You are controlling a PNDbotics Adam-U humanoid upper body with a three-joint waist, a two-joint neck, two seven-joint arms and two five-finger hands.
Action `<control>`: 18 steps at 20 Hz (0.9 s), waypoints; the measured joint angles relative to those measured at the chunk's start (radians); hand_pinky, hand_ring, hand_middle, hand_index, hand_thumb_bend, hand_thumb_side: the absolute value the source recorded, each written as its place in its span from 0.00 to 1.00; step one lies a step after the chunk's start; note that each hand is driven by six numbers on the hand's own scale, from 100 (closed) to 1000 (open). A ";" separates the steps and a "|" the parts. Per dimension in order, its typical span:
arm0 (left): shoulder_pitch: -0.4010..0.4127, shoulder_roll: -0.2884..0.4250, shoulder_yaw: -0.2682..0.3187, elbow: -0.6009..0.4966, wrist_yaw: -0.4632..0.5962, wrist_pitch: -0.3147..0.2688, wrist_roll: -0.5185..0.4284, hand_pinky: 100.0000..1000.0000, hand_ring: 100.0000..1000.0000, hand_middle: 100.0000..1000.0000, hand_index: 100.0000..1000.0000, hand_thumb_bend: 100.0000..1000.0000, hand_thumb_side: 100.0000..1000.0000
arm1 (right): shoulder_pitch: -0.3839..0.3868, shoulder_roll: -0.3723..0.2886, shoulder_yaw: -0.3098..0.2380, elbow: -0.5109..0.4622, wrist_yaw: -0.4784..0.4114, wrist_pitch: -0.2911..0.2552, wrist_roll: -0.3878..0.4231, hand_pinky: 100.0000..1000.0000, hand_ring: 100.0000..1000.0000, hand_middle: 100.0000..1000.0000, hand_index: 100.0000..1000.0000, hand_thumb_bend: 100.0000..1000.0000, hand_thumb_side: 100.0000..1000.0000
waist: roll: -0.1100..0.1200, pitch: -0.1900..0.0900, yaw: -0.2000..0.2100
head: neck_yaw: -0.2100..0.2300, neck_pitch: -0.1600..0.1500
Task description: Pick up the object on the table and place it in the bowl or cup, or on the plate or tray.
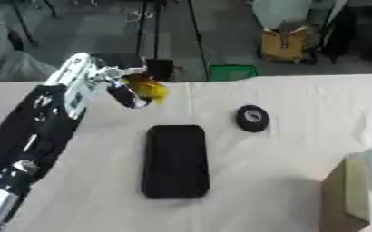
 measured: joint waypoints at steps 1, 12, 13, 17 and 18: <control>0.010 -0.003 -0.020 -0.024 0.016 -0.016 -0.014 0.58 0.38 0.34 0.52 0.00 0.13 | -0.001 0.000 0.000 0.000 -0.001 0.000 0.000 0.53 0.51 0.74 0.84 0.57 0.44 | 0.000 0.000 0.000 | -0.001 0.000; 0.074 0.023 -0.115 -0.113 0.131 -0.016 -0.070 0.63 0.48 0.43 0.60 0.00 0.16 | -0.003 -0.001 0.000 0.000 -0.002 0.000 0.001 0.53 0.51 0.75 0.84 0.57 0.44 | 0.001 0.000 0.001 | -0.017 0.001; 0.076 0.025 -0.118 -0.115 0.127 -0.015 -0.072 0.63 0.49 0.45 0.62 0.00 0.17 | -0.003 -0.001 0.000 0.000 -0.002 0.000 0.001 0.53 0.51 0.75 0.84 0.57 0.44 | 0.001 0.000 0.001 | -0.017 0.001; 0.076 0.027 -0.129 -0.117 0.093 -0.021 -0.066 0.70 0.61 0.63 0.73 0.12 0.26 | -0.003 -0.001 0.000 0.000 -0.002 0.000 0.001 0.53 0.51 0.75 0.84 0.57 0.44 | 0.000 0.000 0.001 | -0.017 0.001; 0.076 0.027 -0.132 -0.119 0.082 -0.025 -0.062 0.71 0.64 0.67 0.75 0.15 0.31 | -0.003 -0.001 0.000 0.000 -0.002 0.000 0.001 0.53 0.51 0.75 0.84 0.57 0.44 | 0.000 0.000 0.001 | -0.017 0.001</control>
